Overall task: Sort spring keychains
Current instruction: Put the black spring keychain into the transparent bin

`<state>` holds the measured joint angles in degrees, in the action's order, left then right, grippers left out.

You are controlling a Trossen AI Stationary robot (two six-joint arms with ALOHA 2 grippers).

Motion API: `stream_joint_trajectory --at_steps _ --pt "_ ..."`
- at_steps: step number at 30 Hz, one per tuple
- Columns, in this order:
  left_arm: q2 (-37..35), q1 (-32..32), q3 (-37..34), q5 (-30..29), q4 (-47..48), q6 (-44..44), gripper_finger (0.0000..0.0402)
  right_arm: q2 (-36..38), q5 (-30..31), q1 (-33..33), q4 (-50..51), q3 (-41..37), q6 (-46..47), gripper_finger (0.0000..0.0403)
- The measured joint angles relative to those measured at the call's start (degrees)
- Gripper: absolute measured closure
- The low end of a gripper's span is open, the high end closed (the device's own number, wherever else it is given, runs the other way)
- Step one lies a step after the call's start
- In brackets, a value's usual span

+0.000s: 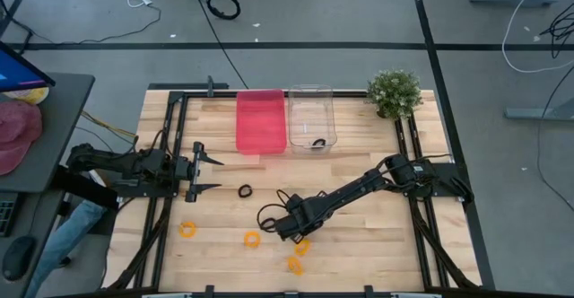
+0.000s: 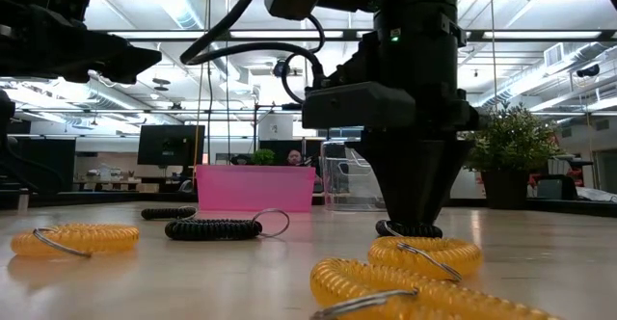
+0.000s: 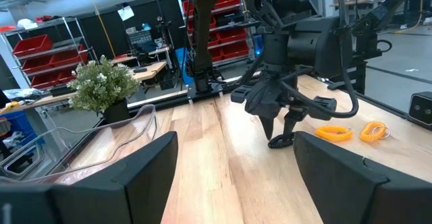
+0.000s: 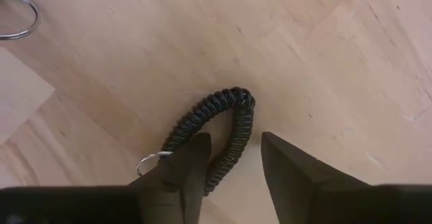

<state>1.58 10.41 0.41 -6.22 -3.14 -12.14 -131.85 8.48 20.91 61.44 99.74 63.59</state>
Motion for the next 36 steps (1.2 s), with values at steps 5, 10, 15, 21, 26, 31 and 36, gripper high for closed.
stream_joint_trajectory --at_steps 5,10,15,21,26,31,36 --pt "0.0 0.0 0.0 0.0 0.0 -0.01 0.0103 0.0 -1.54 -0.04 -1.74 0.0 -0.57 0.0377" --pt "0.0 0.0 0.01 0.0 0.0 0.0 0.0103 0.0 -1.66 -0.04 -1.59 0.0 -0.47 0.0394" --pt "0.0 0.0 -0.01 0.0 0.0 0.0 0.0103 0.77 2.37 0.12 -1.39 -0.04 -1.08 0.0399" --pt "0.02 0.0 -0.01 0.0 0.0 0.0 0.0103 4.9 14.82 -0.63 -1.98 -0.45 -4.49 0.0401" --pt "0.02 0.0 0.0 0.0 0.0 0.0 0.0103 8.5 25.99 -0.13 -2.12 -0.28 -10.74 0.0402" --pt "0.02 0.0 -0.01 0.0 -0.01 0.0 0.0103 12.61 32.43 -2.69 -5.78 -0.15 -19.73 0.0403" --pt "0.02 0.0 0.0 0.0 0.0 0.0 0.0103 16.38 33.55 -6.97 -9.35 -0.17 -22.18 0.0403"
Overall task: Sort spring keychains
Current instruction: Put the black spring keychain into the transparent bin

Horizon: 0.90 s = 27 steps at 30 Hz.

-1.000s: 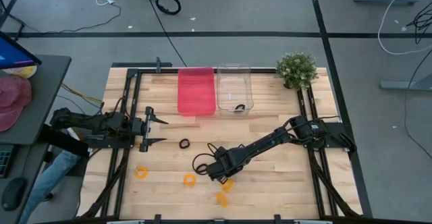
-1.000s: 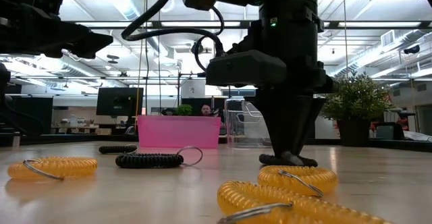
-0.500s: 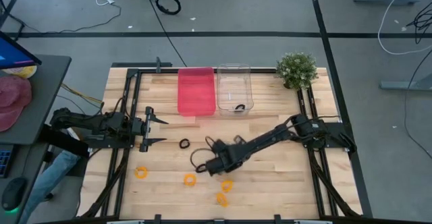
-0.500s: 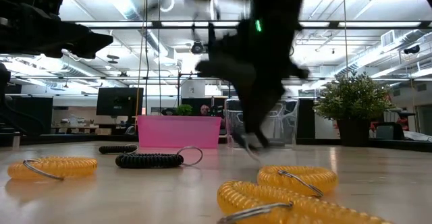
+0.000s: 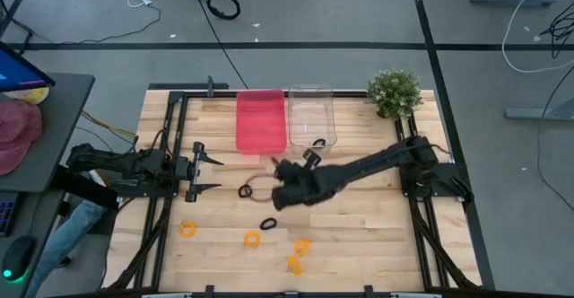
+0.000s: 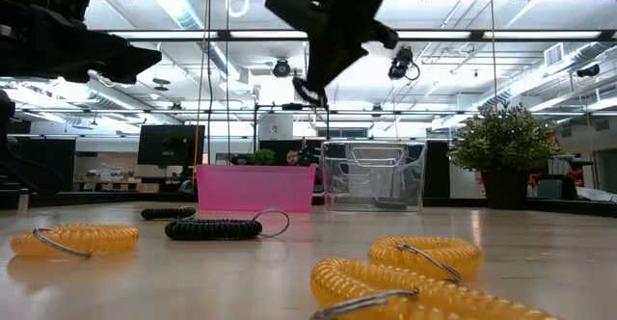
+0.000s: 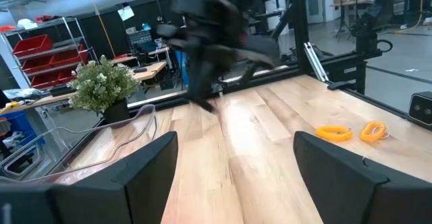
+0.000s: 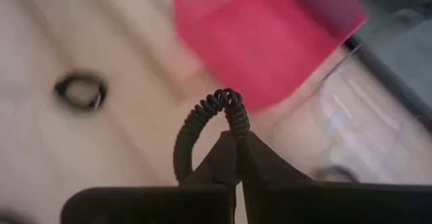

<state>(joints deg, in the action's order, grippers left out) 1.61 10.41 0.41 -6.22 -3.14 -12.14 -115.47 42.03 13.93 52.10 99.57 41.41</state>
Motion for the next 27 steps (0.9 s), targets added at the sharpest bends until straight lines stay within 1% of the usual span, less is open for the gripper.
stream_joint_trajectory --at_steps 4,6,10,14,19,21,22,23,25,27 --pt "0.0 0.0 0.01 0.0 0.0 0.0 0.0103 2.13 3.88 -3.96 -1.24 0.06 -0.97 0.0403" --pt "0.0 0.0 0.01 0.0 0.0 0.0 0.0103 2.36 6.51 -5.07 -3.15 0.06 -3.96 0.0403" --pt "-0.01 0.0 -0.01 0.0 0.0 0.0 0.0103 2.59 12.6 -5.33 -8.64 0.06 -10.65 0.0403" --pt "0.0 0.0 0.0 0.0 0.0 0.0 0.0103 2.65 13.46 -6.19 -15.69 0.06 -18.6 0.0403" --pt "0.0 0.0 0.0 0.0 0.0 -0.01 0.0103 3.1 11.24 -8.49 -24.03 0.13 -27.04 0.0403" --pt "0.0 0.0 -0.01 0.0 0.0 -0.02 0.0103 3.1 8.0 -9.6 -28.38 -0.38 -30.1 0.0403" --pt "0.0 0.0 0.01 0.0 0.0 0.0 0.0103 3.17 5.23 -10.28 -32.55 -1.55 -31.99 0.0403" --pt "0.0 0.0 -0.01 0.0 0.0 0.0 0.0103 3.29 1.08 -10.95 -37.77 -3.32 -33.95 0.0403" --pt "-0.01 0.0 0.0 0.0 0.0 -0.01 0.0103 3.93 -10.71 -12.58 -49.59 -8.01 -37.68 0.0403" --pt "0.0 0.0 -0.01 0.0 -0.02 0.0 0.0103 5.29 -22.04 -14.35 -62.46 -13.27 -38.66 0.0403"
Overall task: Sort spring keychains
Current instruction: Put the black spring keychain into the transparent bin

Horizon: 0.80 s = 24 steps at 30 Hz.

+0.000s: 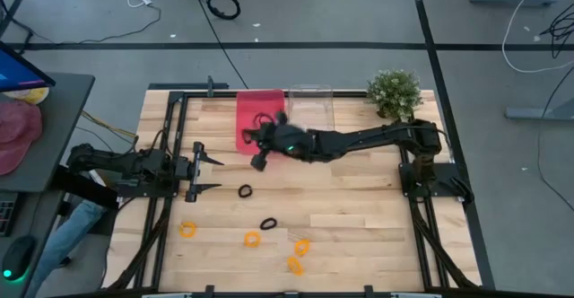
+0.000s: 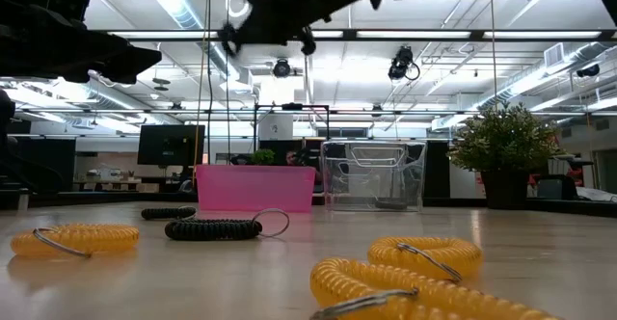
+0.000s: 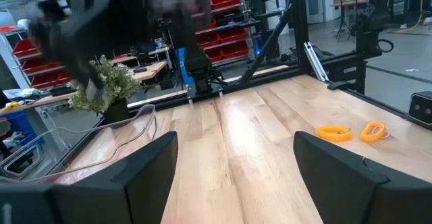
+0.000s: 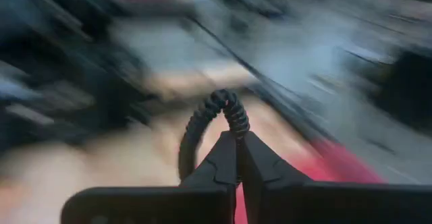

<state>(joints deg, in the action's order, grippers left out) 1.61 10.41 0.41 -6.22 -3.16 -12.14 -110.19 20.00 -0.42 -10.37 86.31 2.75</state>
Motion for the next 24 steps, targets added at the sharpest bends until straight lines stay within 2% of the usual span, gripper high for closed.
stream_joint_trajectory --at_steps 3,5,15,20,24 --pt "-0.01 0.0 0.0 0.02 0.02 -0.02 0.0103 4.82 -11.05 -2.51 -13.46 -7.93 2.27 0.0403" --pt "-0.03 0.0 0.0 -0.01 0.02 0.0 0.0103 8.96 -12.72 -3.97 -17.94 -13.75 4.0 0.0403" --pt "-0.04 0.0 0.01 0.0 0.02 -0.01 0.0103 28.88 -6.46 -9.11 -34.1 -42.88 8.22 0.0403" --pt "0.0 0.0 0.0 0.0 0.02 0.0 0.0103 34.28 -3.67 -9.57 -37.02 -50.43 9.09 0.0403" --pt "0.0 0.0 0.0 0.0 0.0 -0.02 0.0103 35.16 -0.44 -9.69 -36.72 -52.93 9.44 0.0403"
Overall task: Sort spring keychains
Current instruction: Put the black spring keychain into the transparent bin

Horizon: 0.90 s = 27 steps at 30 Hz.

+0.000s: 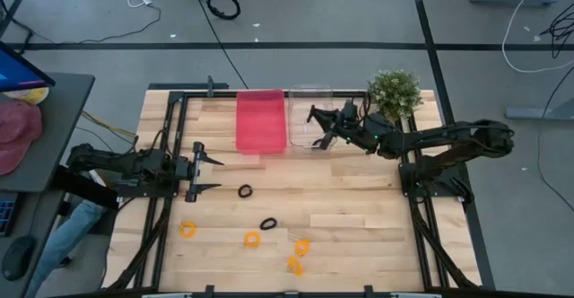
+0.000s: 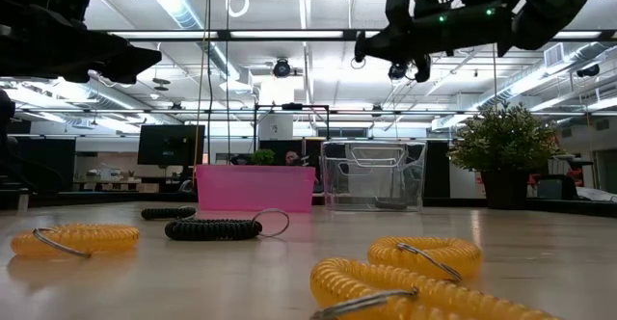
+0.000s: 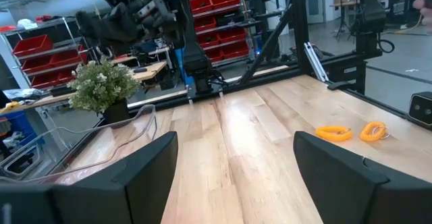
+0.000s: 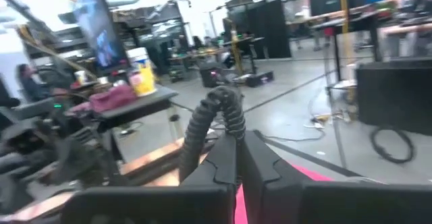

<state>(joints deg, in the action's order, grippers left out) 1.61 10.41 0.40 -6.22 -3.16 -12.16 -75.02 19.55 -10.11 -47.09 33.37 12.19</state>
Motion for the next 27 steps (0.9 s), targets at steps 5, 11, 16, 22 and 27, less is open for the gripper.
stream_joint_trajectory --at_steps 5,11,16,22,27 --pt "0.0 0.0 0.01 0.0 0.02 0.02 0.0103 -0.02 2.93 0.0 0.03 -1.12 -0.62 0.0403" --pt "0.0 0.0 0.0 0.0 0.02 0.02 0.0103 -0.02 4.02 0.0 -0.01 -1.25 -0.48 0.0392" --pt "0.0 0.0 0.01 0.0 0.0 0.02 0.0103 -0.04 3.78 0.0 -0.14 -1.25 -0.18 0.0359" --pt "0.0 0.0 0.0 0.0 0.02 0.02 0.0103 -0.07 3.54 0.01 -0.19 -1.25 -2.01 0.0324" --pt "0.0 0.0 0.01 0.0 0.02 0.02 0.0103 -0.09 3.54 0.02 0.58 -1.25 -2.09 0.0311"
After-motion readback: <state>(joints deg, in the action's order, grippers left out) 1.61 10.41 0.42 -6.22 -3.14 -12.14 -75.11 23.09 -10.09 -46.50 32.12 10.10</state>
